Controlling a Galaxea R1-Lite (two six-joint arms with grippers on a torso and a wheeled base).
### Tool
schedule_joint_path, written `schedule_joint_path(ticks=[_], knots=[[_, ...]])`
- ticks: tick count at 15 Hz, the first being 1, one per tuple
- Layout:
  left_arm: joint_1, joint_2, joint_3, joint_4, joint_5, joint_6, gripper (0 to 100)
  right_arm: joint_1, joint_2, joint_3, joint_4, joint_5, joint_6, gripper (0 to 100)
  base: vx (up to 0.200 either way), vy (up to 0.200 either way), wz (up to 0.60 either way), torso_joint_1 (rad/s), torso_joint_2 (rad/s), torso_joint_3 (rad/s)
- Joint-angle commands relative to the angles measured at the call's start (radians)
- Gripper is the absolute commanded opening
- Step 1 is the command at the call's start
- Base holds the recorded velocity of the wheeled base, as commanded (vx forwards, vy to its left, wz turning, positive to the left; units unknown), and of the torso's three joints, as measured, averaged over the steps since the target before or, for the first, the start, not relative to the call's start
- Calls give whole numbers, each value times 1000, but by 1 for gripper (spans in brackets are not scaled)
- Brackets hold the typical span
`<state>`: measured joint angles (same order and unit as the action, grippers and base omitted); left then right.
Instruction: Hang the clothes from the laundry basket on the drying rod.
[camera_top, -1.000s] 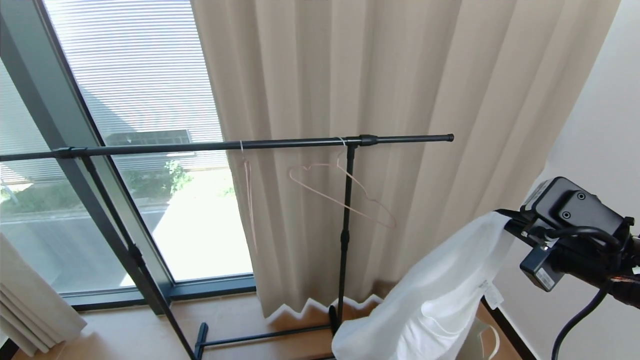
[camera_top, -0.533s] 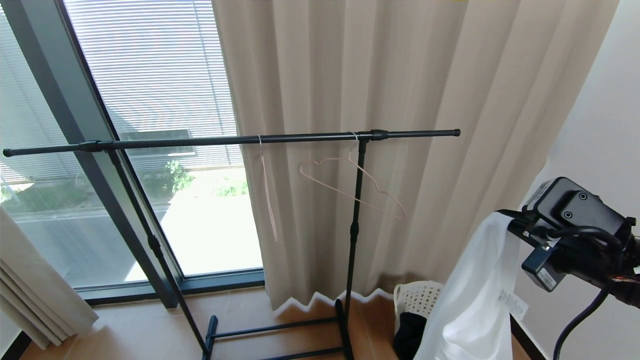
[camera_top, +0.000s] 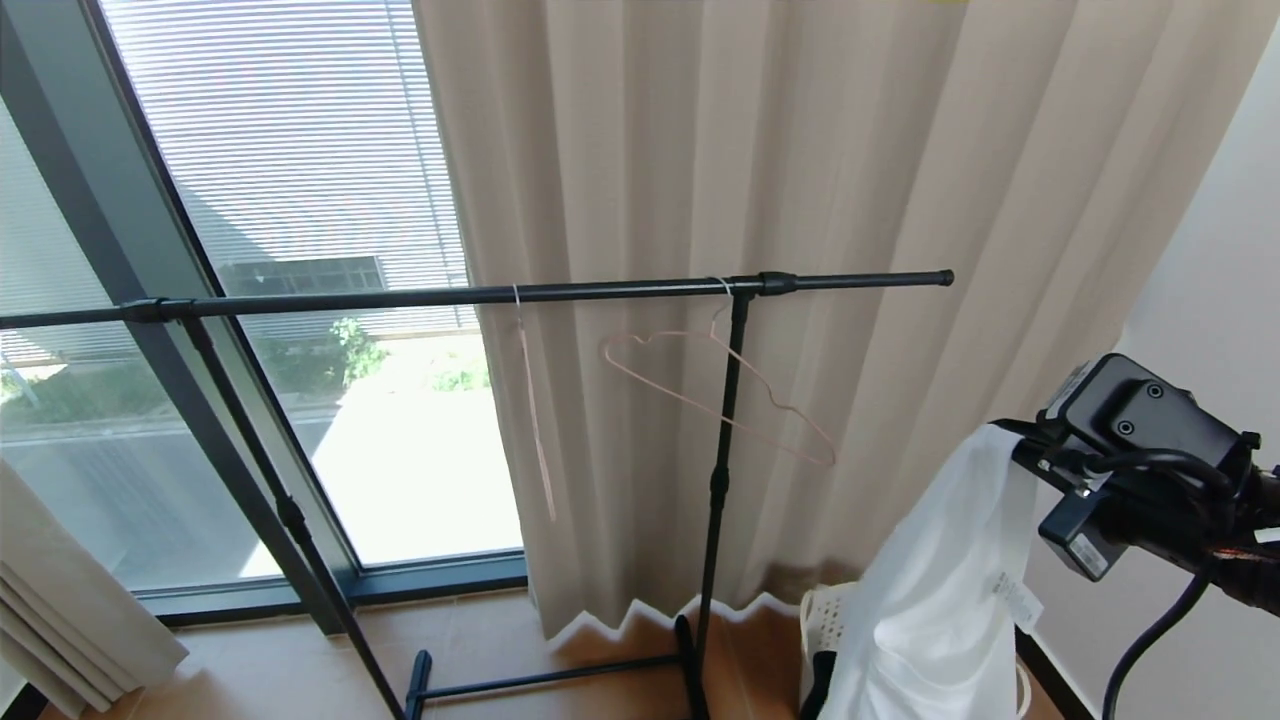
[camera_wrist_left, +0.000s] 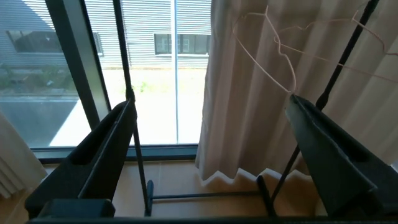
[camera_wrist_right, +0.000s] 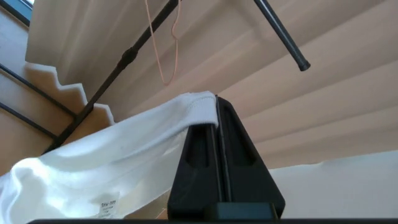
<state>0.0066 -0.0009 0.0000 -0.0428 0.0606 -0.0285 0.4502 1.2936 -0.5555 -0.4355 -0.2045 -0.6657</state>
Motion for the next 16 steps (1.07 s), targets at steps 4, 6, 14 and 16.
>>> schedule_joint_path(ticks=[4, 6, 14, 16], knots=[[1, 1, 0, -2, 1, -1, 100, -1, 0, -6, -2, 4, 2, 0, 0, 0, 300, -6, 6, 4], [1, 1, 0, -2, 1, -1, 100, -1, 1, -1, -2, 4, 0, 0, 0, 0, 300, -9, -1, 6], [1, 1, 0, -2, 2, 1, 100, -1, -7, 3, -2, 2, 0, 0, 0, 0, 0, 0, 0, 0], [1, 2, 0, 0, -2, 13, 100, -1, -14, 14, -2, 7, 2, 0, 0, 0, 0, 0, 0, 0]])
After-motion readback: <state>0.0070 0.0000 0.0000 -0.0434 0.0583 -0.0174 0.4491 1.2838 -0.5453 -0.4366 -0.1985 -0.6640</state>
